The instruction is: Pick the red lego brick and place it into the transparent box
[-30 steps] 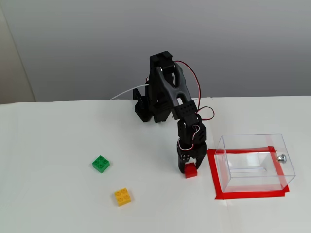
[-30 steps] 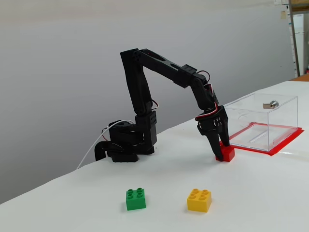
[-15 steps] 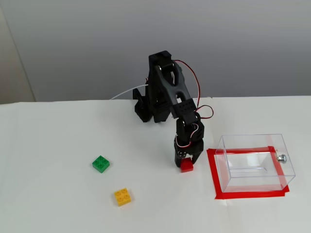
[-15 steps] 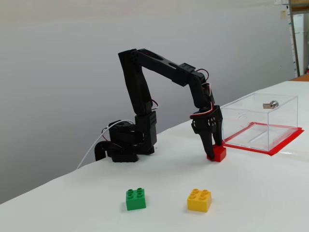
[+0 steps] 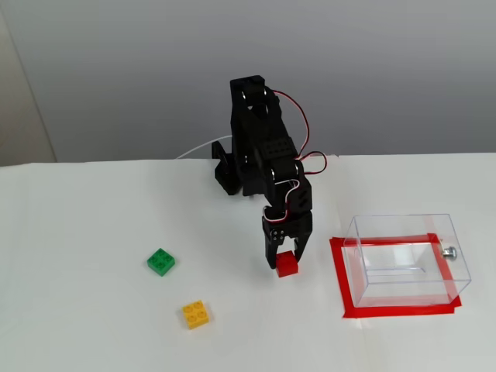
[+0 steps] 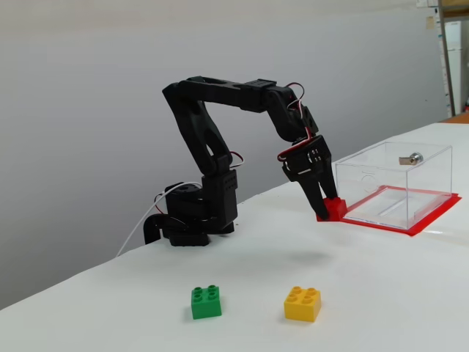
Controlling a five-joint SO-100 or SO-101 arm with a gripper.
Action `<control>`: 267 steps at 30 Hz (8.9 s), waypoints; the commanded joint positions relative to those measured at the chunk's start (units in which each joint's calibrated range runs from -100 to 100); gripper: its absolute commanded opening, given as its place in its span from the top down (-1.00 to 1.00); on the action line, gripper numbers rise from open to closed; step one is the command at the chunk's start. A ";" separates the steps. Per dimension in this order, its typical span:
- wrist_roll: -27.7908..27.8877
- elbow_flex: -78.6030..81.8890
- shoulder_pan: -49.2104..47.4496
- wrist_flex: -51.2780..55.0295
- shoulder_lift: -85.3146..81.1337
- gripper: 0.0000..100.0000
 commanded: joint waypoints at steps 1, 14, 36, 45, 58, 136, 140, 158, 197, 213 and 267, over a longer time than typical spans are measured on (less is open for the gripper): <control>1.28 -9.42 0.46 5.31 -2.46 0.97; 0.87 -35.55 -9.23 15.06 -0.33 0.97; 0.76 -47.40 -32.15 14.36 12.39 0.97; 0.71 -47.40 -39.17 14.19 14.60 0.97; 0.71 -47.40 -43.09 5.31 19.52 0.97; 0.71 -46.49 -20.02 16.36 -4.32 0.97; 0.71 -46.31 -13.59 16.45 -10.77 0.97; -3.31 -36.64 5.04 19.41 -26.64 0.97; -2.89 40.94 11.11 6.88 -76.11 0.97; -2.89 53.96 16.13 3.57 -76.28 0.97; -3.31 55.77 16.06 18.71 -76.11 0.97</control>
